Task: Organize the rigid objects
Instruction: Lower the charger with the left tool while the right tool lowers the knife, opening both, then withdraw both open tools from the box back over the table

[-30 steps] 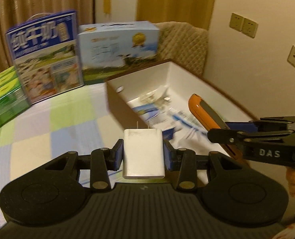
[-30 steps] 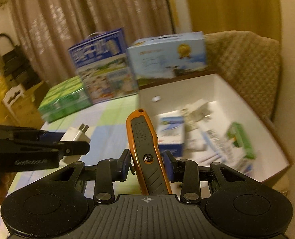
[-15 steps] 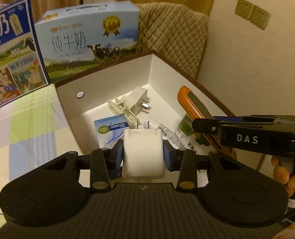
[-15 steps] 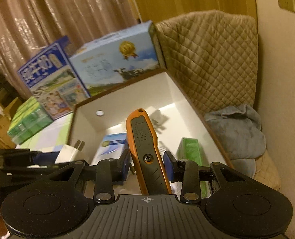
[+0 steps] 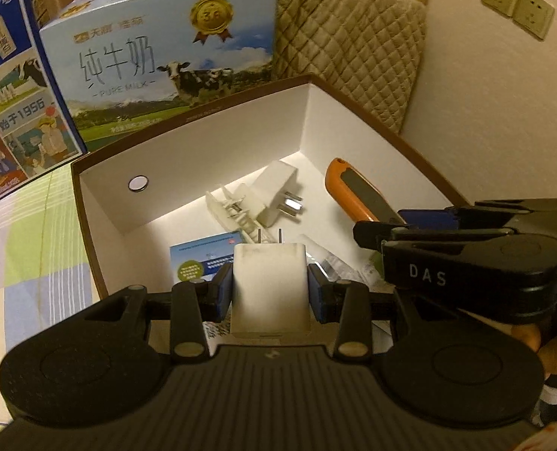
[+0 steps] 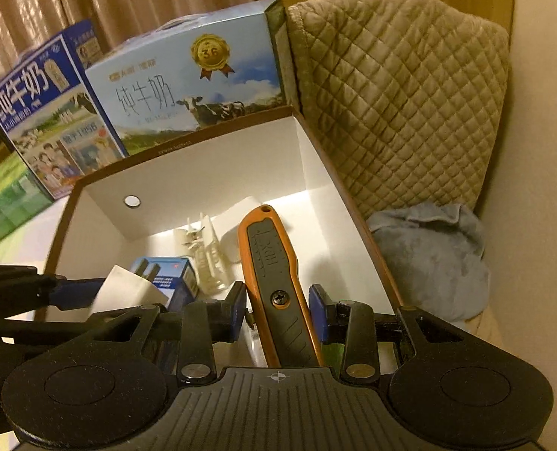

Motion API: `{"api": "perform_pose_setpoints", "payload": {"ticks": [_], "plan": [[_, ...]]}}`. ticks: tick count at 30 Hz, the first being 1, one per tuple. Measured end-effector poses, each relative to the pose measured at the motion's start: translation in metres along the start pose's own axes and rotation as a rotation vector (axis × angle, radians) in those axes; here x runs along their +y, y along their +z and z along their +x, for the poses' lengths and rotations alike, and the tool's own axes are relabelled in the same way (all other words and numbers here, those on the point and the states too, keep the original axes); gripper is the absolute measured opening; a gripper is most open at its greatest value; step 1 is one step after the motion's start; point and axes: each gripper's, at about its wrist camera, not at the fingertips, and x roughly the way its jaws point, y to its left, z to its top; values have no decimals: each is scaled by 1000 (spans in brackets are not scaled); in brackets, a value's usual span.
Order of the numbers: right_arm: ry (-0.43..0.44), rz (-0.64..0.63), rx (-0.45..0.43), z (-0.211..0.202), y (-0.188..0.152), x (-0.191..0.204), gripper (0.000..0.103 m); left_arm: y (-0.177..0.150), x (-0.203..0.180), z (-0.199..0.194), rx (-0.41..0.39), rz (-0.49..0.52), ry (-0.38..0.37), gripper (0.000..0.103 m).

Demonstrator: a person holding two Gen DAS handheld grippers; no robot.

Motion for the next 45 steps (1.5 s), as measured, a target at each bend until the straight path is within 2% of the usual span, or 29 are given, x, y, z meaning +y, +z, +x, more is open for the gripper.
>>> {"api": "perform_pose_setpoints", "payload": {"ticks": [5,11,21,22,24,25,35,38,45], "plan": [[-20,-54,5,12,7,7,33,3,6,8,9,-16,8,35],[-31,-113,-34,10,11,8,33,3,5,17,27,-16,4,35],[8,-36,-69,-14,12,-14,33,7,-8,34,44,2,-31,36],[13,-22,-76,-17,12,-17,34,7,-9,35,41,-1,-32,39],[22,0,-86,-23,11,-21,34,8,-10,34,35,-5,-19,51],[28,11,-88,-26,11,-23,34,8,-9,32,28,-6,-13,57],[90,66,-99,-57,0,-32,53,1,5,-4,11,-30,-8,62],[106,67,-96,-64,-5,-31,56,-3,9,-20,-5,-44,-6,68],[150,125,-92,-85,-18,-30,60,-19,7,-67,-62,-41,32,71]]}}
